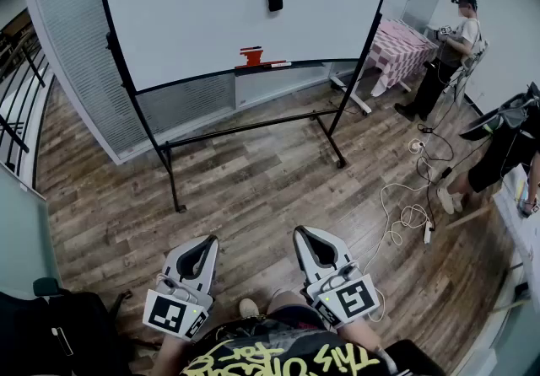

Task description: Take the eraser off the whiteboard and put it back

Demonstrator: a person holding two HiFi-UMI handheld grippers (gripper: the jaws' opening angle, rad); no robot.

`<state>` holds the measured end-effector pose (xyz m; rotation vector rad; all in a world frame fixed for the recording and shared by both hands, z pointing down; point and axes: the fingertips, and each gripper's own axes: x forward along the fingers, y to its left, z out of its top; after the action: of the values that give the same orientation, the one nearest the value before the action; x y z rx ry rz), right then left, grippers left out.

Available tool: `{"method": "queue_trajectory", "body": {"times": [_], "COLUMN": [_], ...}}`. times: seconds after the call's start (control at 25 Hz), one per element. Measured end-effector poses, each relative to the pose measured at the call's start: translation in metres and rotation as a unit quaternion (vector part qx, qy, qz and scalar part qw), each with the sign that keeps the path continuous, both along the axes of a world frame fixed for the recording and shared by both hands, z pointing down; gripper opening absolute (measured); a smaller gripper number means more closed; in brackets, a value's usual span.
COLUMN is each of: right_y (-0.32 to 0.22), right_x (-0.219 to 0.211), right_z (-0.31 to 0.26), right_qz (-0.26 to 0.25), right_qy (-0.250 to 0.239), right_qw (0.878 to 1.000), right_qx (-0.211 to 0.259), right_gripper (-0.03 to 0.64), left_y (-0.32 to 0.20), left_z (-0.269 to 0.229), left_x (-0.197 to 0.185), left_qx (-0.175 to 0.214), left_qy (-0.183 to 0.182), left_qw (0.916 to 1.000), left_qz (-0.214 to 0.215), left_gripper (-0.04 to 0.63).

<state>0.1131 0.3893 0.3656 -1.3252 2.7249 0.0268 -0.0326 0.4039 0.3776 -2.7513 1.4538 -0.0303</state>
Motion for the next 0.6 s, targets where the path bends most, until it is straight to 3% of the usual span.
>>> {"method": "queue_trajectory", "body": {"times": [0.4,0.6], "right_y": [-0.004,0.001], "right_x": [0.003,-0.005], "right_z": [0.004,-0.013], "right_qz": [0.006,-0.002], "right_qy": [0.021,0.022], "right_qw": [0.999,1.000], "right_qx": [-0.024,0.021], "right_gripper": [0.008,0.008], "left_y": [-0.006,-0.002], "left_z": [-0.007,-0.006], "left_x": [-0.001,0.002], "left_qx": [0.010,0.009], "left_qy": [-0.004,-0.005], "left_qw": [0.9999,0.9999], "left_qz": [0.000,0.009], "left_gripper": [0.008,0.008]}}
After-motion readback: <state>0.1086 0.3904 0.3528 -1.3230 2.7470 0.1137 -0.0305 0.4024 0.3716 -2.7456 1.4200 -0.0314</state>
